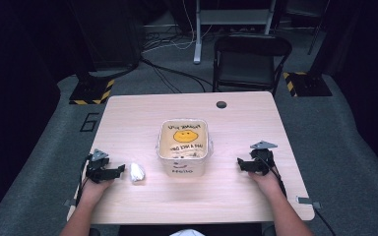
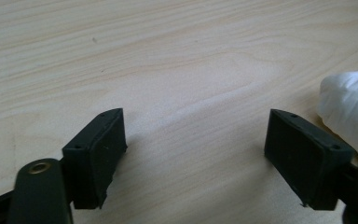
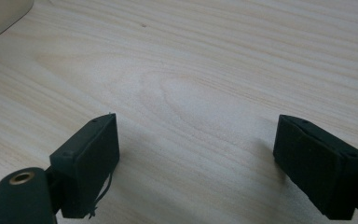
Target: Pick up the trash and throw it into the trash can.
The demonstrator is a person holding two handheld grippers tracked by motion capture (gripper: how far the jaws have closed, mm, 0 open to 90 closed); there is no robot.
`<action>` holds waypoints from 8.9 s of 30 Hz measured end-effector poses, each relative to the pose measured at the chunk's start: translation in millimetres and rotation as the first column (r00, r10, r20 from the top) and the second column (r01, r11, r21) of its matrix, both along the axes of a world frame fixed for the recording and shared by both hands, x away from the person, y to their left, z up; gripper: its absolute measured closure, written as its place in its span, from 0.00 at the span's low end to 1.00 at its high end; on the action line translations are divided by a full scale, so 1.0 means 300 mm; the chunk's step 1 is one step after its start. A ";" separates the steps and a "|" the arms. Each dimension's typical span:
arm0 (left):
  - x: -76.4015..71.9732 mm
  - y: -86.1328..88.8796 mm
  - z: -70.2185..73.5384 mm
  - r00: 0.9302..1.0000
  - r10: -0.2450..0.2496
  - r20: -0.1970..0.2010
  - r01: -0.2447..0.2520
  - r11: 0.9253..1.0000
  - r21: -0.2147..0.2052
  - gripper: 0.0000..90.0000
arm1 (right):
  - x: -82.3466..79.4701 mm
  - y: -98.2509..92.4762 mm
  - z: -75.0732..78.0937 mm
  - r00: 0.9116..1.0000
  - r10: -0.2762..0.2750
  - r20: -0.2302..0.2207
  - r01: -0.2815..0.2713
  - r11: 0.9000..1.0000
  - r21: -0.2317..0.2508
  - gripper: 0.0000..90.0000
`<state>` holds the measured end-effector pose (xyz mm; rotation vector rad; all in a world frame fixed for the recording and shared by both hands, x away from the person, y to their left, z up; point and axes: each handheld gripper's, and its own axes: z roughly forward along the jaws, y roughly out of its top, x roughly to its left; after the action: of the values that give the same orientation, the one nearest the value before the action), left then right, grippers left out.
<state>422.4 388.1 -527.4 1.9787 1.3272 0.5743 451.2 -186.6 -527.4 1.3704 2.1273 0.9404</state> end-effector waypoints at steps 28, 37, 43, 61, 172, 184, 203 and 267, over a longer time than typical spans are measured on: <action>-0.023 -0.079 0.180 1.000 -0.002 0.013 0.003 0.997 -0.071 0.35 | 0.001 -0.001 0.000 1.000 0.003 -0.003 -0.003 1.000 0.004 0.15; -0.029 -0.121 0.196 1.000 -0.006 0.007 0.006 0.998 -0.065 0.32 | 0.004 -0.001 0.000 1.000 0.005 -0.002 -0.005 1.000 0.005 0.15; -0.055 -0.165 0.181 0.999 -0.043 -0.010 0.042 0.998 -0.053 0.32 | 0.005 -0.001 0.000 1.000 0.006 -0.001 -0.006 1.000 0.005 0.15; -0.076 -0.232 0.115 0.996 -0.080 -0.026 0.079 0.996 -0.051 0.29 | 0.006 0.000 0.000 1.000 0.006 -0.002 -0.006 1.000 0.005 0.15; 0.097 -0.484 0.608 0.929 -0.368 0.030 0.367 0.930 0.028 0.73 | 0.006 0.000 0.000 1.000 0.008 -0.002 -0.008 1.000 -0.001 0.15; 0.113 -0.576 0.601 0.912 -0.409 0.033 0.408 0.913 0.025 0.73 | 0.006 0.001 0.000 1.000 0.008 -0.002 -0.008 1.000 -0.001 0.15; 0.139 -0.687 0.536 0.895 -0.445 -0.004 0.445 0.895 0.024 0.72 | 0.008 0.005 0.000 1.000 0.002 -0.005 -0.002 1.000 0.007 0.14; 0.089 -0.292 0.606 0.970 -0.226 0.092 0.227 0.974 0.006 0.40 | 0.014 0.007 0.000 1.000 0.009 -0.001 -0.009 1.000 0.001 0.15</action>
<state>449.1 300.6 -345.7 2.0396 1.0281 0.5455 455.5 -184.5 -527.5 1.3636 2.1358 0.9443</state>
